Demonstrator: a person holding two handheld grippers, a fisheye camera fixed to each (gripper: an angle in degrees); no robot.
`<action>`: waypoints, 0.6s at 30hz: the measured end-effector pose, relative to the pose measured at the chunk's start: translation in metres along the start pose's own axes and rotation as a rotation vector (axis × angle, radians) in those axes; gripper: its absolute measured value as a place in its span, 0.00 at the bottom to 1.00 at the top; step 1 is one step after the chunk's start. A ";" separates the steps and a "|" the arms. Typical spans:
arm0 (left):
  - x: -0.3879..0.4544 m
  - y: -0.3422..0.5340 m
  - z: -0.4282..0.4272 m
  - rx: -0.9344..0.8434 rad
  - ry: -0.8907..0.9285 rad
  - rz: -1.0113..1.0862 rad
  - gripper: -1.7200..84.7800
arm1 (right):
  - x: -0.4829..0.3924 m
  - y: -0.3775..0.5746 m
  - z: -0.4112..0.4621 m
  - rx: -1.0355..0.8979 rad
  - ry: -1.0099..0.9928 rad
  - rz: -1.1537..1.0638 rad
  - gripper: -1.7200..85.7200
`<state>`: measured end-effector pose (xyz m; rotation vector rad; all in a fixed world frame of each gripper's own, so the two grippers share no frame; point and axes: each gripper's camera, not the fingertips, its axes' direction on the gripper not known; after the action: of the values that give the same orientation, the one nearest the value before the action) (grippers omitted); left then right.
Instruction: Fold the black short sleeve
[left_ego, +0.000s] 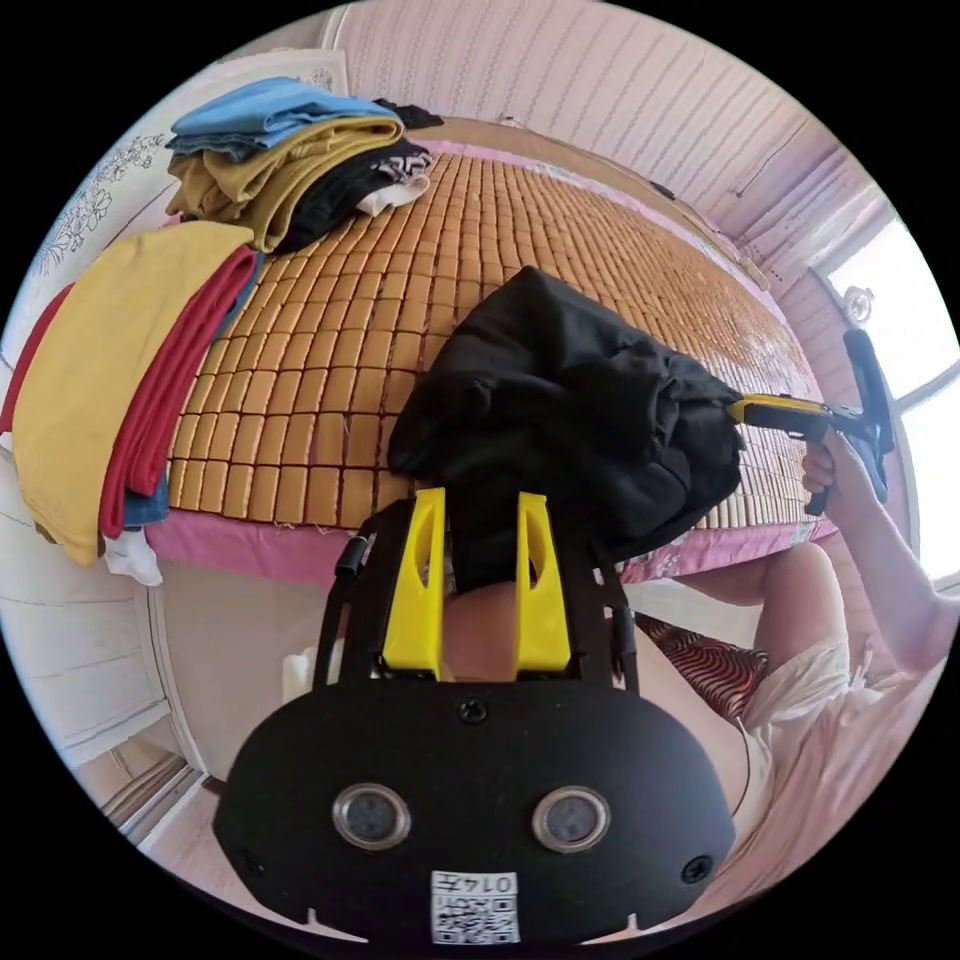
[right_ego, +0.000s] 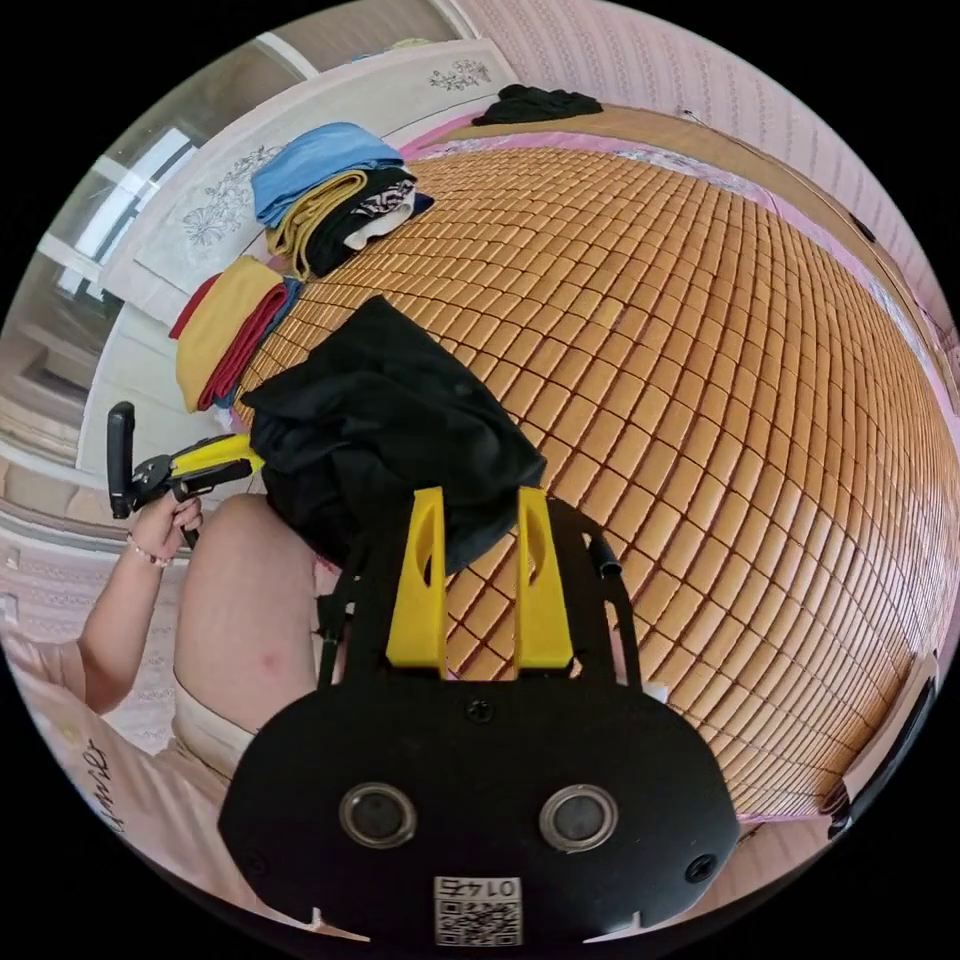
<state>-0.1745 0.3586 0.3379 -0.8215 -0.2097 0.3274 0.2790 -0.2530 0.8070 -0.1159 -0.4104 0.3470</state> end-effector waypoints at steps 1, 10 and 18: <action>0.003 -0.010 0.007 -0.024 -0.024 0.016 0.14 | 0.008 -0.003 0.003 -0.021 -0.032 0.041 0.03; 0.024 -0.102 -0.001 0.002 0.072 0.133 0.01 | 0.092 0.059 -0.124 0.230 -0.181 0.099 0.01; 0.088 -0.177 0.019 0.094 0.160 0.186 0.02 | 0.195 0.155 -0.148 0.089 0.056 0.409 0.05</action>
<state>-0.0624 0.2914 0.4872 -0.7716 0.0324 0.4407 0.4597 -0.0455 0.7163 -0.1222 -0.3137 0.7625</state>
